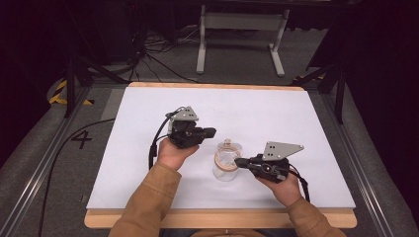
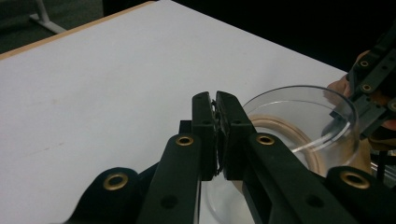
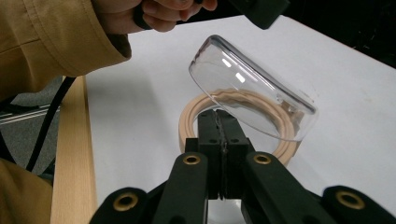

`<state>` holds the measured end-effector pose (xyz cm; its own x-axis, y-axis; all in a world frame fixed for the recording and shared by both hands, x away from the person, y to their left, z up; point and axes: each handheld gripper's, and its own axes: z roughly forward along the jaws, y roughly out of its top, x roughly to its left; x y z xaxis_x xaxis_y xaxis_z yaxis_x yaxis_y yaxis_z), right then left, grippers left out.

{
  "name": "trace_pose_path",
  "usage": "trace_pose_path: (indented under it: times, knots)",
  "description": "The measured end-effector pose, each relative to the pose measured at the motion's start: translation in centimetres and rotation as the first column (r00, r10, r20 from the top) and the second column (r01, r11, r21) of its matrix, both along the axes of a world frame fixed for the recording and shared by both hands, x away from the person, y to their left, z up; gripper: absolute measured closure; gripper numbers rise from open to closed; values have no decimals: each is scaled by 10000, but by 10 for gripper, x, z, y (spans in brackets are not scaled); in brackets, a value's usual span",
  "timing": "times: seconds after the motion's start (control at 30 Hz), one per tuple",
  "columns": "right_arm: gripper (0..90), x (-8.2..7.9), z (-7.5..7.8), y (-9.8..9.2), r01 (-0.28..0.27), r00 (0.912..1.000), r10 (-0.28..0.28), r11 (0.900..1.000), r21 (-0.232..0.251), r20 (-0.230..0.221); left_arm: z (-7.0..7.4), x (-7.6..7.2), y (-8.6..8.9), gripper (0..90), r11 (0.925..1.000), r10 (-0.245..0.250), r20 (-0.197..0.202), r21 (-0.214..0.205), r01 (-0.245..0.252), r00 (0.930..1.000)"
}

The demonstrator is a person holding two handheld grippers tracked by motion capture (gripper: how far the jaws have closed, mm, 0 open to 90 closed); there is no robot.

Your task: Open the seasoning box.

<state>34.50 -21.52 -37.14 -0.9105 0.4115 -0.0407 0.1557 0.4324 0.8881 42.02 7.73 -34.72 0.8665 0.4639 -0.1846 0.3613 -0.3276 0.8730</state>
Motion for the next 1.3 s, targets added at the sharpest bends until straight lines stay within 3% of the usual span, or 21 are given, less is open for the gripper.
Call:
trace_pose_path:
  times: [0.33,0.5,0.7,1.0,1.3]
  knots:
    - [899,10,7,1,4,9998,-13,9992,412,218,0,-7,32,854,9973,687,-274,-242,-694,9973]
    - [898,16,9,2,30,9997,-42,9987,514,240,-2,-12,44,849,9955,941,-361,-55,-944,9949]
    - [899,24,11,3,101,9994,-123,9977,674,314,-4,-18,57,843,9919,1254,-466,-158,-1263,9910]
    - [899,38,9,2,650,9967,-697,9922,1059,412,-7,-27,74,843,9854,1671,-657,-230,-1689,9837]
    - [899,54,2,-2,1377,9903,-1387,9824,1263,-11,-8,-32,83,838,9809,1916,-729,-193,-1935,9788]
